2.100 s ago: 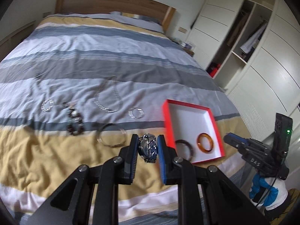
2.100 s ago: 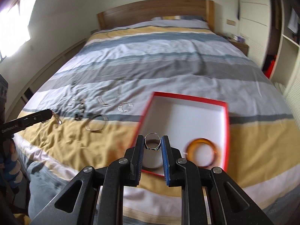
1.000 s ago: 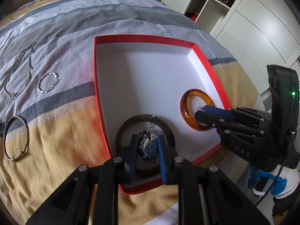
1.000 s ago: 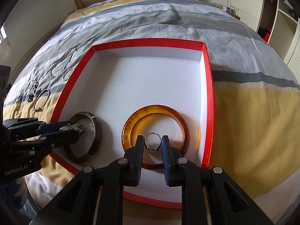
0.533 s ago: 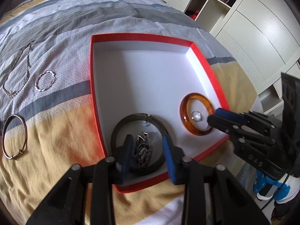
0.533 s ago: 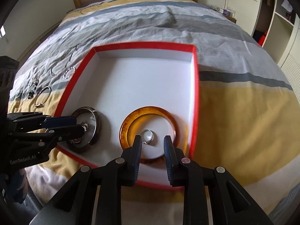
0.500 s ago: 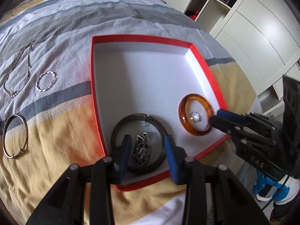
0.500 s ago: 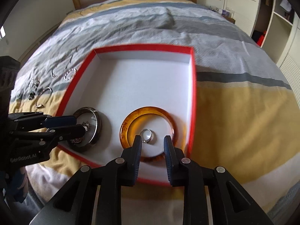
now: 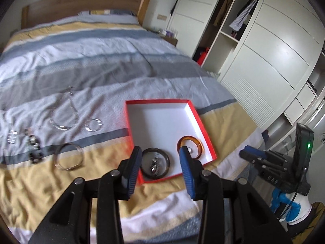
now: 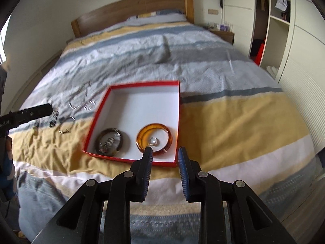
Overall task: Organize jewelry
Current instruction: 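Withdraw both tools from the box back toward the jewelry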
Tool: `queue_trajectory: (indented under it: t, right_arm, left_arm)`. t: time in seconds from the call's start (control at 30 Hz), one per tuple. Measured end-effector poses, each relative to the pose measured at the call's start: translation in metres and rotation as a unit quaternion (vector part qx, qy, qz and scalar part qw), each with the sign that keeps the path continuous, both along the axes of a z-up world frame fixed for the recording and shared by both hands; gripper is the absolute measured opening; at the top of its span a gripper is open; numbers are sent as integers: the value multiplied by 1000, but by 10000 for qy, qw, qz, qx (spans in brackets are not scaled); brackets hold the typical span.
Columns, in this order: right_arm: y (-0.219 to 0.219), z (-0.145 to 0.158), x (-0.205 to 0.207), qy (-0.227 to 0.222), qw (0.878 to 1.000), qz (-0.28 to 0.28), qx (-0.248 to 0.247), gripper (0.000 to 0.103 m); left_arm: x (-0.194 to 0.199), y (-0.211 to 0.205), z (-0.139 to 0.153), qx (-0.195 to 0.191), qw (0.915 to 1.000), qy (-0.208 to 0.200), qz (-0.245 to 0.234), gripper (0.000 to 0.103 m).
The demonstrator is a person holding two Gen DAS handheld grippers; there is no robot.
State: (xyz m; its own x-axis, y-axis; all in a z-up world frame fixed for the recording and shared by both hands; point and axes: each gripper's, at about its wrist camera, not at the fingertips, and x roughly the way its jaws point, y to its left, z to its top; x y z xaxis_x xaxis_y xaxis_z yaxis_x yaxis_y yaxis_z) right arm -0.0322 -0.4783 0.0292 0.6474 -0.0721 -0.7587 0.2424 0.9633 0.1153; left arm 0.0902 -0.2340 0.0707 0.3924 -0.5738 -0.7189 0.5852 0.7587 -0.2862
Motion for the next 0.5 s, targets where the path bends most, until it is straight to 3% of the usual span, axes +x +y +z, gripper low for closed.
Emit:
queue_trajectory:
  t: [0.23,0.5]
  right_arm:
    - [27,45,-38,-511,9987,55,-1,32]
    - [70,76,-70,-919,9953,311,48,36]
  left_arm:
    - [-45,65,32,78,9984,-372,429,41]
    - [-93,166,59,-54,9874,-723,1409,42]
